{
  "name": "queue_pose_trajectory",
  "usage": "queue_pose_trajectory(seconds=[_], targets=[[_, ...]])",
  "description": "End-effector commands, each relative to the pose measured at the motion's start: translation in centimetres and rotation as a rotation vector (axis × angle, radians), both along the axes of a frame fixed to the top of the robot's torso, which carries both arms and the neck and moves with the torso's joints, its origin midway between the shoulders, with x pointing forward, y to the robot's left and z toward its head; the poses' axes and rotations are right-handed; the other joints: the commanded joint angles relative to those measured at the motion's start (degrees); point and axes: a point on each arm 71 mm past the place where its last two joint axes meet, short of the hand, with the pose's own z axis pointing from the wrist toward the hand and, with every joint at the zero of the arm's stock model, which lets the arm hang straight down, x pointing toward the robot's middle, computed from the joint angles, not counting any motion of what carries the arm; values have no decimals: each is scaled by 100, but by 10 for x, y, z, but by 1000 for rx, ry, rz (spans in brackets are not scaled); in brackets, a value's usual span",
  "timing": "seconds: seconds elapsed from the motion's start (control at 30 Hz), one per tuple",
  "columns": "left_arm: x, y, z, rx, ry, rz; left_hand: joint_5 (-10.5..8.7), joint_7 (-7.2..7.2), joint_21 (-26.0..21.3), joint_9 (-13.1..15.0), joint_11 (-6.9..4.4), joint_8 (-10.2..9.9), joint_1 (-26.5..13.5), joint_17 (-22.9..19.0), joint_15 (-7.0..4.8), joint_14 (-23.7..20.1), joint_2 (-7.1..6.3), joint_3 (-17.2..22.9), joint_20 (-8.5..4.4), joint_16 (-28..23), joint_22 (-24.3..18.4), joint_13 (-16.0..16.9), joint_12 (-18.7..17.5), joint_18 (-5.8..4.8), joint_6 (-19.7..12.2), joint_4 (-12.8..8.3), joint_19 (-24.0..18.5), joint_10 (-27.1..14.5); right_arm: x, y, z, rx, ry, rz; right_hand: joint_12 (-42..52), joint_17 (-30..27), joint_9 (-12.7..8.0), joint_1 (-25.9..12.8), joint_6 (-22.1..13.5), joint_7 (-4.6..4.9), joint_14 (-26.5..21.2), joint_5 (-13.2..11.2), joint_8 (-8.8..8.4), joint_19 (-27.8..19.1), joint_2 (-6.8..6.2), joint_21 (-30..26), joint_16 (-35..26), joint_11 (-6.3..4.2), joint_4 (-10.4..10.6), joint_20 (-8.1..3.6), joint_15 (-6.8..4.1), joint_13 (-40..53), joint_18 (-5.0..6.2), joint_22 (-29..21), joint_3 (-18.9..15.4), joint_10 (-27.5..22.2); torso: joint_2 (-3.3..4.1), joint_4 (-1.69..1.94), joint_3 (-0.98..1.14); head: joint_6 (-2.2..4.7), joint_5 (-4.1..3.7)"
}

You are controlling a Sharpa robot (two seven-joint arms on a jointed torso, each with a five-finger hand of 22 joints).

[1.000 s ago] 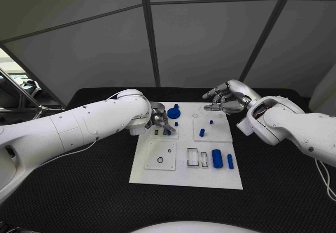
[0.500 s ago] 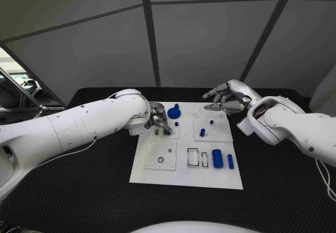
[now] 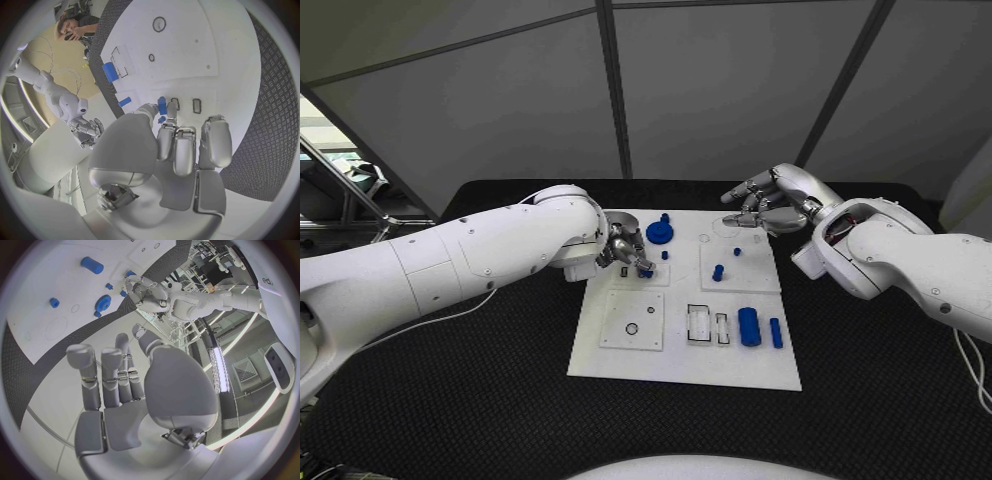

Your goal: Assemble the parts on the task board

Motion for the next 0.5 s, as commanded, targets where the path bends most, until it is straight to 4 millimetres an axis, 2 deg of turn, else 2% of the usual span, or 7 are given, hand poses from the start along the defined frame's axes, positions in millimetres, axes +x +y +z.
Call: queue_pose_trajectory(seconds=[0.03,0.13,0.33,0.5], targets=[[0,-1,5,-53,-43,20,-15,-103,7,39,36,-27,-161,1507,14,625,-34,1053,20,14,23,1055,18,18,156,-977,46,97,0,0,3,6,-18,1,9,4,-7,-69,34,-8,20,-12,-24,40,-8,-24,-22,-10,28,9,-1,-8,98,-9,3,31,0,7,4,1,8],[-2,1,8,-67,-65,36,16,-109,19,81,29,-20,-238,1507,12,625,-69,1184,16,14,51,1059,24,13,182,-1058,63,107,0,-1,3,6,-19,-1,11,2,-7,-77,34,-8,21,-13,-24,38,-9,-32,-27,-11,30,9,-1,-10,99,-18,2,31,-1,0,6,-6,25],[-6,7,12,-89,-107,84,90,-122,58,144,12,-4,-355,1507,1,625,-135,1352,6,14,126,1066,41,-2,235,-1189,111,128,1,-5,2,4,-20,-9,11,2,-7,-77,34,-8,21,-13,-24,38,-9,-32,-27,-11,30,9,-1,-10,99,-18,2,31,-7,15,10,-16,37],[-11,12,10,-96,-133,126,105,-130,88,174,3,1,-403,1507,-7,625,-177,1430,-1,14,179,1073,59,-13,266,-1275,145,144,2,-8,2,2,-21,-17,14,-1,-7,-92,34,-9,22,-16,-24,42,-9,-34,-36,-11,34,9,0,-12,99,-17,-1,30,-20,46,39,-23,31]])
